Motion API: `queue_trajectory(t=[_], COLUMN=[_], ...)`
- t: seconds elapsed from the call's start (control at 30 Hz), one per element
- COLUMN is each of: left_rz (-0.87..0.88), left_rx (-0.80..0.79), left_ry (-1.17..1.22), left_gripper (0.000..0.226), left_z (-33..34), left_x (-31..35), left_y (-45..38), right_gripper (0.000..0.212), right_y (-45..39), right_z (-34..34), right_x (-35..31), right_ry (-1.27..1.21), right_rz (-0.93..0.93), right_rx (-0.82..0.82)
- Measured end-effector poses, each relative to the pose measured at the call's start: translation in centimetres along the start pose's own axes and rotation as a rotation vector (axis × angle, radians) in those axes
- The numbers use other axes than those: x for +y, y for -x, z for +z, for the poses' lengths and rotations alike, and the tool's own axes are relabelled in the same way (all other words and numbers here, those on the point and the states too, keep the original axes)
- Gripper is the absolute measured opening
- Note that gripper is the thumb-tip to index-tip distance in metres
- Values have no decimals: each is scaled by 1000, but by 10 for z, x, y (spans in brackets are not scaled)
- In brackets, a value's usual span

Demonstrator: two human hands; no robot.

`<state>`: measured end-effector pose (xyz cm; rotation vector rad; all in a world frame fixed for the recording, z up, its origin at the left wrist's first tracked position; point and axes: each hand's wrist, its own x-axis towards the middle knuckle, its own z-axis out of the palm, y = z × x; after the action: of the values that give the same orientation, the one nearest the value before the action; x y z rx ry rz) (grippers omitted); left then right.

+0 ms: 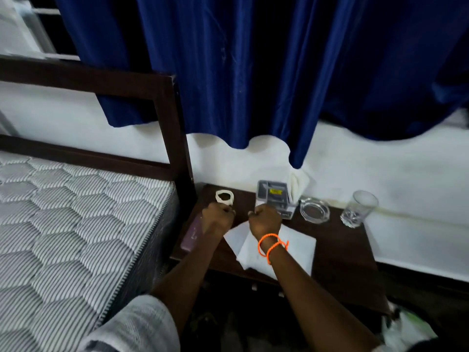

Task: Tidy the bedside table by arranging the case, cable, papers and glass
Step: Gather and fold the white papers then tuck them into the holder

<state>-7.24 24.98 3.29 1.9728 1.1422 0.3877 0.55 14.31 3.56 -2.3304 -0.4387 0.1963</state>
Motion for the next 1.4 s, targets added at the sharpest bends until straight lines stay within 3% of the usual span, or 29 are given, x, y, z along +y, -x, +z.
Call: queue_trajectory(t=[0.23,0.5,0.6,0.73,0.9,1.13,1.4], left_rz=[-61,-164,-108,101,223,205,151], left_rx=[-35,-9,-9,-4,-140,-194,-189], left_ry=[7,-63,-108,-288,-352,-469,-291], left_gripper=[22,32,33,36,45,58,37], left_z=[18,32,41,57,77,100,111], left_x=[-14,-27,-29,-27,-18,-10,-5], left_y=[48,75,78,81,79,77,79], right_gripper=[19,34,45,63,69,48,26], right_y=[33,48,49,48,42,35,27], right_z=[-43,-68,-70,-68,-64,-60,-57], right_x=[60,117,128,136,138,148,158], right_ry=[0,9,2,10,29,-13,-12], right_rz=[121,281,393,516,534,497,428], right_rx=[56,44,2,-37,-28,-22,-55])
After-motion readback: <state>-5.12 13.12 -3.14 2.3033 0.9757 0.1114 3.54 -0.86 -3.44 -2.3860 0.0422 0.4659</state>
